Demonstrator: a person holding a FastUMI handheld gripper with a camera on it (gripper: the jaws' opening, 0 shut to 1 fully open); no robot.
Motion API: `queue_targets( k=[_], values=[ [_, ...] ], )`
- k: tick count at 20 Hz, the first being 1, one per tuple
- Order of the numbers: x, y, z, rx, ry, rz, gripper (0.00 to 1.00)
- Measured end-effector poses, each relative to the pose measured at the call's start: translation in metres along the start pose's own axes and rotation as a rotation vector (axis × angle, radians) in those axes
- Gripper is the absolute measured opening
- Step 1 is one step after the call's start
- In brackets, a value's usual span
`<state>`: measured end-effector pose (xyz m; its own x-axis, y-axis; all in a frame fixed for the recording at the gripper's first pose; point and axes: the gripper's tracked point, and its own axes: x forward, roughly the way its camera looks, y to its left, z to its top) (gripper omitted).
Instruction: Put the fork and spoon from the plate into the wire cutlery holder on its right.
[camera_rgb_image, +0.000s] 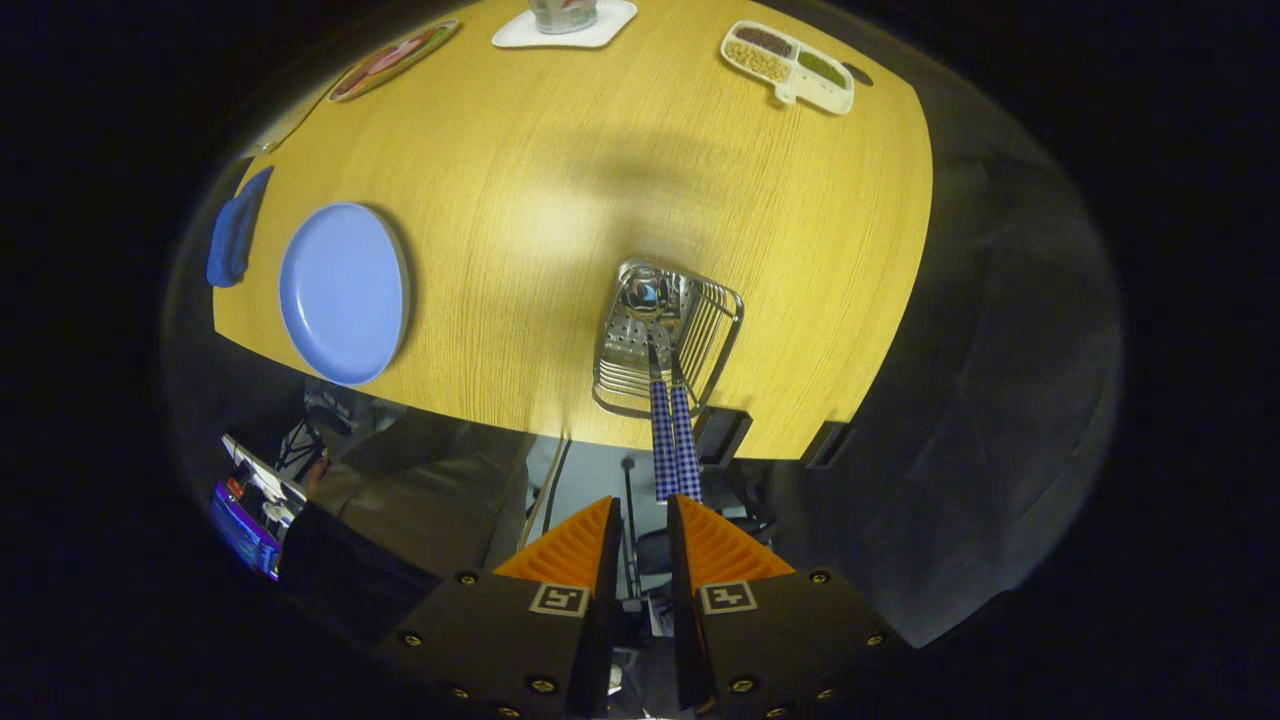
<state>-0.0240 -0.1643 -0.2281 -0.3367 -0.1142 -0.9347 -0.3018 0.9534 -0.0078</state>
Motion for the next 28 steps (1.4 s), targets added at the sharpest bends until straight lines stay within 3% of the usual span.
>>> queue_targets(
  k=[3, 7, 14, 18, 19, 23, 25, 28],
  values=[
    [-0.01, 0.021, -0.008, -0.034, -0.164, -0.056, 0.26],
    [-0.017, 0.039, -0.011, -0.048, -0.379, -0.214, 0.26],
    [-0.06, 0.118, 0.018, 0.104, -0.869, -0.188, 0.26],
    [-0.102, 0.134, 0.03, 0.144, -1.159, -0.259, 0.26],
    [-0.112, 0.138, 0.03, 0.139, -1.232, -0.281, 0.36],
    [-0.125, 0.154, 0.03, 0.133, -1.392, -0.259, 0.38],
    [-0.134, 0.161, 0.035, 0.133, -1.458, -0.24, 0.69],
    [-0.155, 0.17, 0.038, 0.126, -1.579, -0.244, 0.77]
  ],
)
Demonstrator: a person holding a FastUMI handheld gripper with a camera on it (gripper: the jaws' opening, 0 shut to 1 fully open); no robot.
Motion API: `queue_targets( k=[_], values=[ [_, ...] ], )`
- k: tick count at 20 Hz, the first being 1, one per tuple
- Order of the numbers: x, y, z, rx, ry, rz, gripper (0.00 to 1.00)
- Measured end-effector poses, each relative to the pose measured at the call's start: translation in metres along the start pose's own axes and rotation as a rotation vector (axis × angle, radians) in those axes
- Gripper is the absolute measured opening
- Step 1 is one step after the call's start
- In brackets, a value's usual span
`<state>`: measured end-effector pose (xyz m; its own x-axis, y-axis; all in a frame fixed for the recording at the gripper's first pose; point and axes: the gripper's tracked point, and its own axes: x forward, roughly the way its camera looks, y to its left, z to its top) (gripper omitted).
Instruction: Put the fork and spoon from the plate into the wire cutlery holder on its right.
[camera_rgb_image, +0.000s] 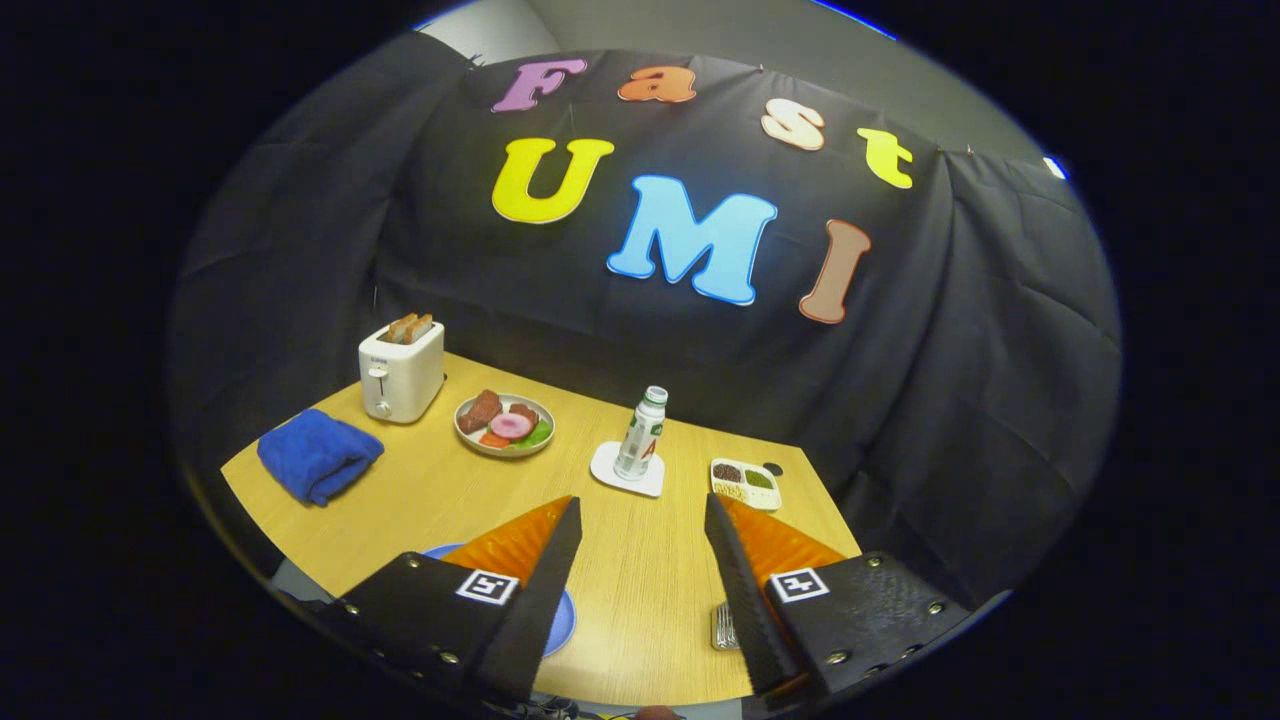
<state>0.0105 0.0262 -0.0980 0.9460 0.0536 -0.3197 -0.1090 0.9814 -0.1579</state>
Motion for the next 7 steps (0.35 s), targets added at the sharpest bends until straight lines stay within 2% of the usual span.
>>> queue_targets(
  k=[1, 4, 7],
  values=[
    [0.0, -0.001, 0.01, 0.013, -0.049, -0.01, 0.83],
    [-0.005, -0.002, 0.038, 0.103, -0.195, -0.047, 0.83],
    [-0.01, -0.002, 0.04, 0.136, -0.229, -0.073, 0.83]
  ],
)
